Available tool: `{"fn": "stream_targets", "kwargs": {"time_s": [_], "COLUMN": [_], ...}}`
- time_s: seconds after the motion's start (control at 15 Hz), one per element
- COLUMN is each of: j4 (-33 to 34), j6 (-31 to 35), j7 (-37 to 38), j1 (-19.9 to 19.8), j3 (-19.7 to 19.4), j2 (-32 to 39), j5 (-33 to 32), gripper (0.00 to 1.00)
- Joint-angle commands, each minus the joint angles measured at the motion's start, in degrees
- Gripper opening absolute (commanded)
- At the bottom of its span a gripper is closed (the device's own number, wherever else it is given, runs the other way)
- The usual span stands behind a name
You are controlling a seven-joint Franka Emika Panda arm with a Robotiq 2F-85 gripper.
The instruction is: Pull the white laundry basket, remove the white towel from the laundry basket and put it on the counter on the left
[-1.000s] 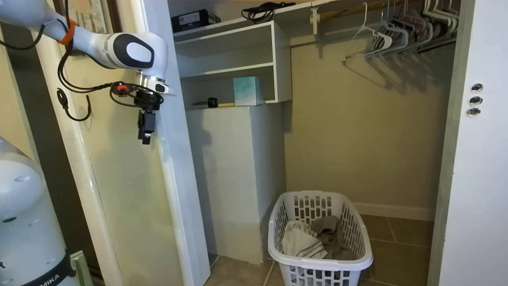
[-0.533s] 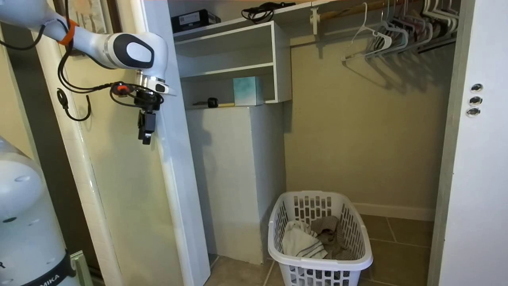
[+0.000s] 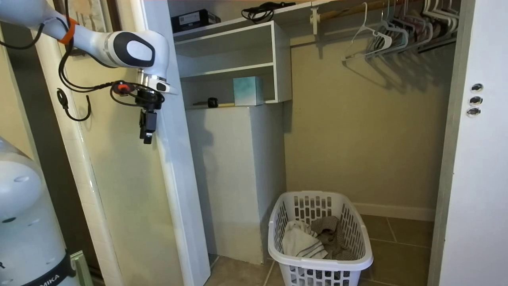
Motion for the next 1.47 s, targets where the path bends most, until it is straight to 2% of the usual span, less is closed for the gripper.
{"fn": "stream_targets", "kwargs": {"time_s": [0.0,0.2,0.33,0.53,0.67,0.73,0.8,0.87,1.0,1.07,1.2,1.33,1.4], "j4": [-4.0,-6.4,-8.8,-14.9,-17.2,-17.7,-18.3,-18.5,-18.5,-18.2,-17.4,-15.4,-19.0], "j6": [-3.3,-8.5,-8.1,5.5,14.9,19.9,24.8,29.8,39.4,44.1,50.0,52.8,50.3], "j7": [-2.3,-3.6,-4.3,-7.8,-9.5,-9.2,-7.4,-6.3,-2.9,-2.4,-1.4,1.1,-1.3], "j1": [-2.4,-6.1,-9.6,-13.2,-14.3,-15.1,-13.2,-13.6,-15.5,-18.3,-19.0,-20.4,-20.2], "j3": [-3.6,-6.4,-7.5,-9.3,-10.4,-10.6,-13.1,-14.0,-15.0,-13.7,-15.1,-15.5,-14.5], "j2": [-7.5,-12.2,-14.2,-14.8,-13.4,-11.1,-9.4,-6.7,0.3,4.5,11.3,18.6,10.7], "j5": [-0.9,-5.4,-11.6,-21.5,-25.3,-26.5,-28.7,-29.6,-29.9,-28.1,-25.0,-22.6,-24.9], "gripper": [1.00,1.00,1.00,1.00,1.00,1.00,1.00,1.00,1.00,1.00,1.00,1.00,1.00]}}
